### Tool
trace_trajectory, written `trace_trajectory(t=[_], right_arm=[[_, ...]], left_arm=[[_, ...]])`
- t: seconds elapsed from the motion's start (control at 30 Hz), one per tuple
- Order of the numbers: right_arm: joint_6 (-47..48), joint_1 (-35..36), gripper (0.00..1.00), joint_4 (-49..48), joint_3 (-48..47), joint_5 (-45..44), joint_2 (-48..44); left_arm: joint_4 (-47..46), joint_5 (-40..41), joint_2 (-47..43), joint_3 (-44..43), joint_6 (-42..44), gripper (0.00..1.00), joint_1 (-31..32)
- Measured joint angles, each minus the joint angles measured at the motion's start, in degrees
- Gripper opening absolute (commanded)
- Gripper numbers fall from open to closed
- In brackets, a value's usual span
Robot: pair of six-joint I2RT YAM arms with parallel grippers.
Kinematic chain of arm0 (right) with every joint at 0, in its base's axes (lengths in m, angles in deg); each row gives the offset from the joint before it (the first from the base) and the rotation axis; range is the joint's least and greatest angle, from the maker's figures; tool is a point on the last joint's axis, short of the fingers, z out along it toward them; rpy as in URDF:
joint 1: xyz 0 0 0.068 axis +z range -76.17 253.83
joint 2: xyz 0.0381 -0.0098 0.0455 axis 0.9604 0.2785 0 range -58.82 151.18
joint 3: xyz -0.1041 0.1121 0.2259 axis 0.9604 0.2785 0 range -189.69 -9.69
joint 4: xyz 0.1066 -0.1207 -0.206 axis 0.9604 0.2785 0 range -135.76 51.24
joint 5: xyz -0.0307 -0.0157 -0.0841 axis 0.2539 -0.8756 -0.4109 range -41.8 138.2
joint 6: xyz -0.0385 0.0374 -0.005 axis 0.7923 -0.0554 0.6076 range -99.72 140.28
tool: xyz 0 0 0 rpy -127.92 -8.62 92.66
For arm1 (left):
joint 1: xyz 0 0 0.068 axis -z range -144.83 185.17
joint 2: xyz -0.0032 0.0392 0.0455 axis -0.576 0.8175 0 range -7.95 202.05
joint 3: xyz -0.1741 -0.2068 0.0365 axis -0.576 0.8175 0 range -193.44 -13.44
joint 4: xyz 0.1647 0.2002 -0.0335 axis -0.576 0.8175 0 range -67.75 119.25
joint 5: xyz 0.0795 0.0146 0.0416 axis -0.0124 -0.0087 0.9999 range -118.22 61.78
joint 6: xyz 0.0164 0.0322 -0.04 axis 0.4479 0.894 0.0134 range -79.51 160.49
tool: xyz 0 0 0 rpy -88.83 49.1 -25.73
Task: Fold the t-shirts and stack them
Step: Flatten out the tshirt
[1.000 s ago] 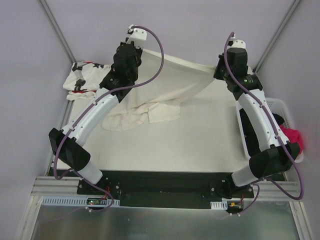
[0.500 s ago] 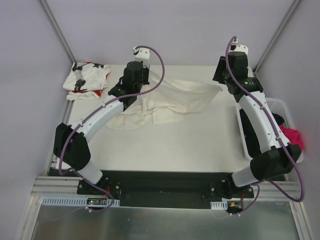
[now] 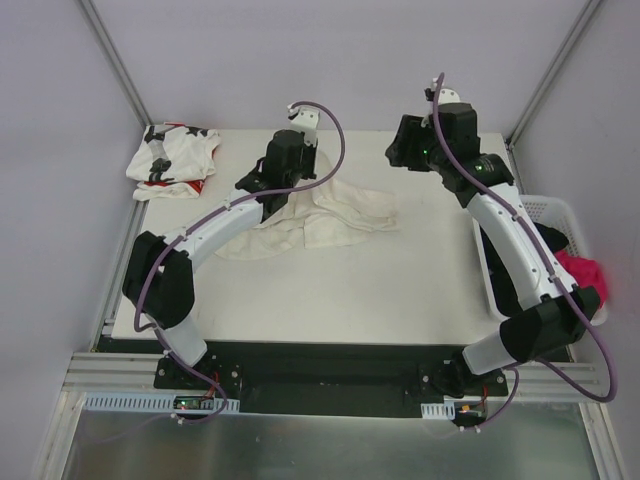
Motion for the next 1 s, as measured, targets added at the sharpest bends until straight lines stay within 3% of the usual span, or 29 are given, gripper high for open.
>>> trace_trajectory(t=[0.33, 0.67, 0.9, 1.0], right_arm=[[-4.28, 0.94, 0.57, -2.95, 4.57, 8.33, 2.08], [-4.33, 0.57, 0.57, -3.56, 4.59, 7.04, -1.27], [-3.96, -3.21, 0.57, -3.39, 4.98, 6.58, -6.1], [-3.96, -4.63, 0.57, -3.32, 5.88, 6.6, -7.98]], left_arm=[[-6.51, -7.3, 2.49, 1.29, -4.22, 0.0, 0.31], [-6.01, -17.79, 20.02, -11.28, -9.38, 0.0, 6.49], [-4.7, -22.64, 23.82, -14.78, -11.43, 0.0, 11.21], [-4.72, -24.35, 25.14, -15.39, -12.0, 0.26, 12.28]])
